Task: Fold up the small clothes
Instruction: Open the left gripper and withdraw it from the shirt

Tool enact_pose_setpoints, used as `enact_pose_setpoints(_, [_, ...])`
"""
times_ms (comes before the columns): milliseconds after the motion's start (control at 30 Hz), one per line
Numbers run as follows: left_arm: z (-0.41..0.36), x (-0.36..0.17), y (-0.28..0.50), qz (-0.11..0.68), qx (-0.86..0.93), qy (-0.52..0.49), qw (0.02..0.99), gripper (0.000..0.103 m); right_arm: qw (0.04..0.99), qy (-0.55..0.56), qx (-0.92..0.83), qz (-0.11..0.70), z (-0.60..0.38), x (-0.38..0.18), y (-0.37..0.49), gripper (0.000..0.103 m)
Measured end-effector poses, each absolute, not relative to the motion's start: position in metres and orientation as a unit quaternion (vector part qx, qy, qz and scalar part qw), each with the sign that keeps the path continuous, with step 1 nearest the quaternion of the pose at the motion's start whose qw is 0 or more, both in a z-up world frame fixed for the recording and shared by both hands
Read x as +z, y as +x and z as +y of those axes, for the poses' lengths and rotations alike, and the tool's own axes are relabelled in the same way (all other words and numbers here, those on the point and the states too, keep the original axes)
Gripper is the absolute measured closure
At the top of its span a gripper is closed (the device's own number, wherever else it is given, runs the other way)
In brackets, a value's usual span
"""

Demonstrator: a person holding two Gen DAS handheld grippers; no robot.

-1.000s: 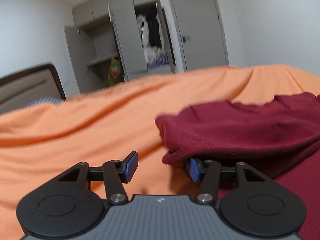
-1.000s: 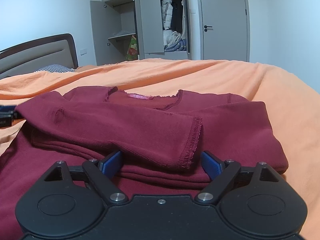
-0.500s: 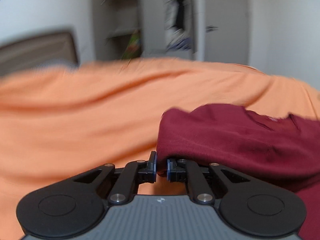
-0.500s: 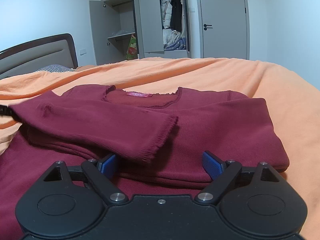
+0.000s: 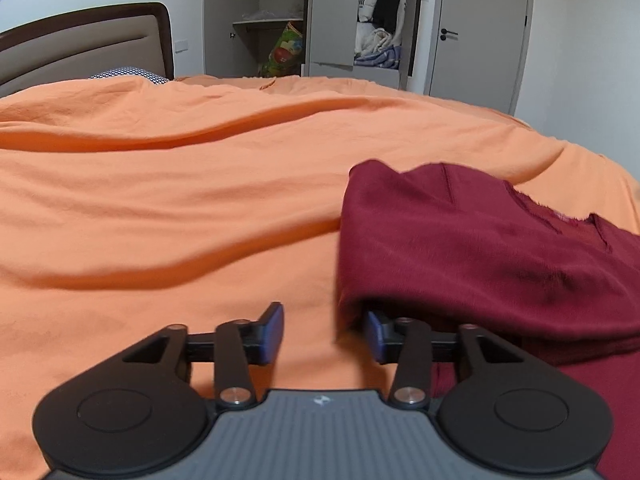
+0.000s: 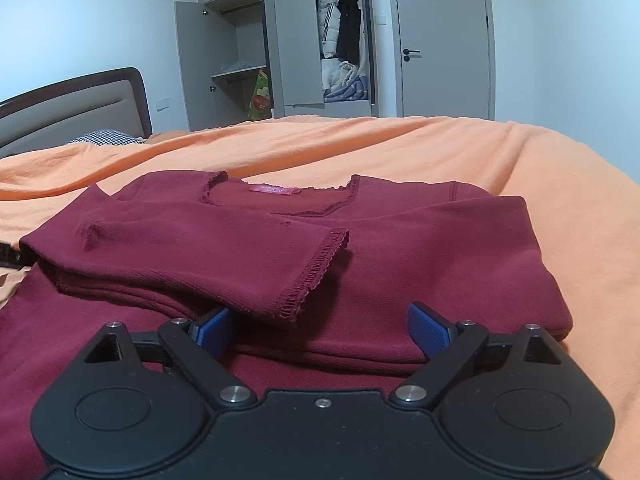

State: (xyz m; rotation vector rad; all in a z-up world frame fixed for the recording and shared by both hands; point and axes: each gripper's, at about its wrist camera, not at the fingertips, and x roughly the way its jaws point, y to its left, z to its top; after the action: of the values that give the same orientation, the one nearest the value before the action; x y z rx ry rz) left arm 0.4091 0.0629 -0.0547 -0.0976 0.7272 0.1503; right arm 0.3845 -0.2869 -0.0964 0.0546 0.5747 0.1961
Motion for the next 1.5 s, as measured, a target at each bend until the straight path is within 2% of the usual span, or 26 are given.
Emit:
enact_pose_setpoints(100, [0.065, -0.054, 0.390, 0.357, 0.073, -0.040, 0.930, 0.031, 0.953, 0.033, 0.094, 0.287, -0.292, -0.092, 0.377, 0.001])
enact_pose_setpoints(167, [0.066, -0.054, 0.378, 0.356, 0.073, -0.032, 0.931, 0.024, 0.951, 0.033, 0.095, 0.291, -0.295, -0.091, 0.369, 0.001])
enact_pose_setpoints(233, [0.065, -0.054, 0.366, 0.357, 0.075, -0.029, 0.931, 0.010, 0.950, 0.024, 0.100, 0.296, -0.296, -0.089, 0.358, 0.001])
enact_pose_setpoints(433, [0.059, -0.055, 0.335, 0.363, 0.055, -0.035, 0.930, 0.001, 0.945, 0.023, 0.100, 0.309, -0.304, -0.085, 0.318, 0.001])
enact_pose_setpoints(700, [0.051, -0.049, 0.302, 0.345, 0.040, -0.018, 0.937, 0.001, 0.946, 0.000, 0.077, 0.315, -0.315, -0.084, 0.263, 0.001])
enact_pose_setpoints(1000, [0.055, -0.010, 0.360, 0.242, 0.050, -0.095, 0.964, 0.001, 0.956, -0.014, 0.046, 0.288, -0.311, -0.077, 0.217, 0.001])
enact_pose_setpoints(1267, [0.056, -0.046, 0.424, 0.327, 0.113, -0.068, 0.936, 0.001, 0.959, -0.020, 0.009, 0.284, -0.333, -0.068, 0.169, 0.001])
enact_pose_setpoints(1500, [0.059, -0.051, 0.409, 0.325, 0.110, -0.086, 0.935, 0.001, 0.966, -0.043, 0.016, 0.255, -0.346, -0.053, 0.142, 0.001])
